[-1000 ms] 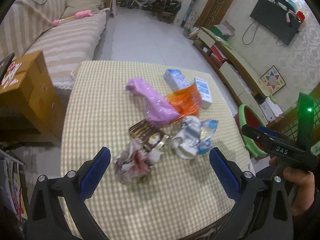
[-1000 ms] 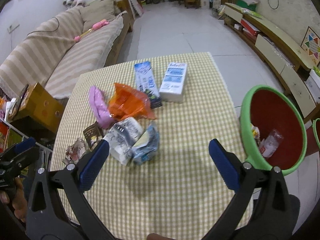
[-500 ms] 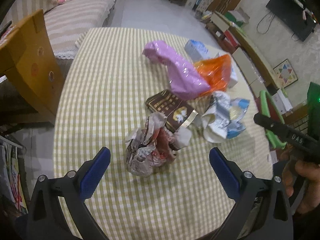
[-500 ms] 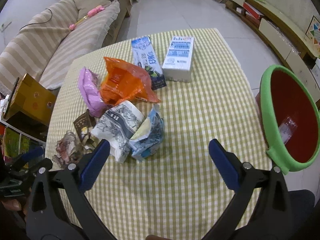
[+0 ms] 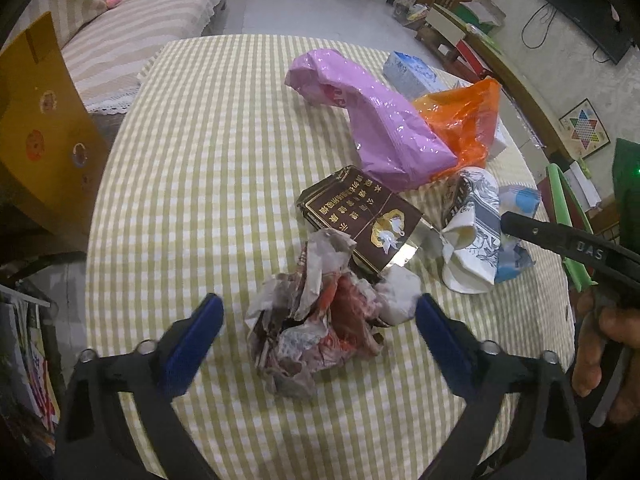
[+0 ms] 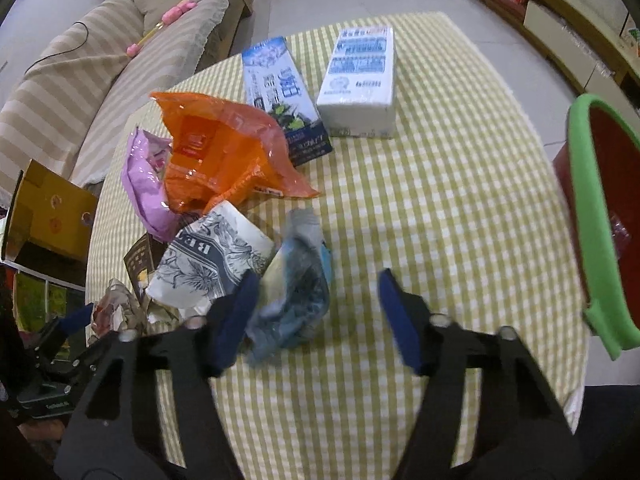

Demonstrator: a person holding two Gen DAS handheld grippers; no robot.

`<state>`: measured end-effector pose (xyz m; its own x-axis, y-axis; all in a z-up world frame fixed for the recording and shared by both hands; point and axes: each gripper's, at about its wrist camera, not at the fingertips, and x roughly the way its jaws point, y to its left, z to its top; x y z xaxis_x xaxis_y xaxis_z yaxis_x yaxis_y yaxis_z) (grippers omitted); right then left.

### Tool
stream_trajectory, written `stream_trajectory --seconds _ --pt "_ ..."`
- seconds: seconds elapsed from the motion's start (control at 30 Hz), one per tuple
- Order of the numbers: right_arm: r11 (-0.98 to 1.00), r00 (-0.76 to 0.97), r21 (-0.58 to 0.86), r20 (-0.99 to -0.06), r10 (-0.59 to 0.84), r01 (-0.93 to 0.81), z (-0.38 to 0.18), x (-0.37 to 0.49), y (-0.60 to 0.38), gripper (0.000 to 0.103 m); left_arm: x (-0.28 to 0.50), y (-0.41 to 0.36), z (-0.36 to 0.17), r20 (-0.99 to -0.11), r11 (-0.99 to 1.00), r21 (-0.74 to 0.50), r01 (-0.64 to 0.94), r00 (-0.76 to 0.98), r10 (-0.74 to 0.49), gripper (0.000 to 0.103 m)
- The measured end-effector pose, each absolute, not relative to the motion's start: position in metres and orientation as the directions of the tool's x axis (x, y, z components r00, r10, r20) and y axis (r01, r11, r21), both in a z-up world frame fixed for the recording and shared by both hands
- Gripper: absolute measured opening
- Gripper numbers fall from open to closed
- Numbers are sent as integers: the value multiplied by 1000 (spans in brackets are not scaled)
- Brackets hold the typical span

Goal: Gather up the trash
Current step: 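Grasp another crumpled paper with the left tool while the right tool grasps the blue-white snack wrapper, then carry the paper with the left tool while the right tool carries the wrapper over the bin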

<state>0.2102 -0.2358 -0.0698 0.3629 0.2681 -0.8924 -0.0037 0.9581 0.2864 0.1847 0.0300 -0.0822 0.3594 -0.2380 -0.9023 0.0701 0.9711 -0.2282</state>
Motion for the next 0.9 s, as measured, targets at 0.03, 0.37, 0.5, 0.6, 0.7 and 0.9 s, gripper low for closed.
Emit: stream_trajectory --seconds 0.03,0.37,0.5,0.6,0.7,0.9 --pt "955 359 296 -891 278 -5 -71 211 -236 46 186 29 -84 -905 971 -228 73 353 -239 79" --pt "950 346 311 -890 298 -20 -72 214 -231 24 186 21 -74 -911 978 -186 97 356 -208 38" --pt "950 355 311 -887 295 -12 -64 204 -245 22 183 18 -63 -907 980 -166 110 372 -196 36" --pt "950 362 313 -885 293 -4 -58 199 -251 22 182 17 -56 -905 981 -164 106 380 -192 36" --pt "950 369 312 -882 292 -5 -52 195 -256 22 178 18 -48 -899 980 -168 102 391 -195 36" --pt "952 383 306 -877 290 -19 -41 186 -255 21 171 20 -39 -891 980 -168 104 410 -196 36"
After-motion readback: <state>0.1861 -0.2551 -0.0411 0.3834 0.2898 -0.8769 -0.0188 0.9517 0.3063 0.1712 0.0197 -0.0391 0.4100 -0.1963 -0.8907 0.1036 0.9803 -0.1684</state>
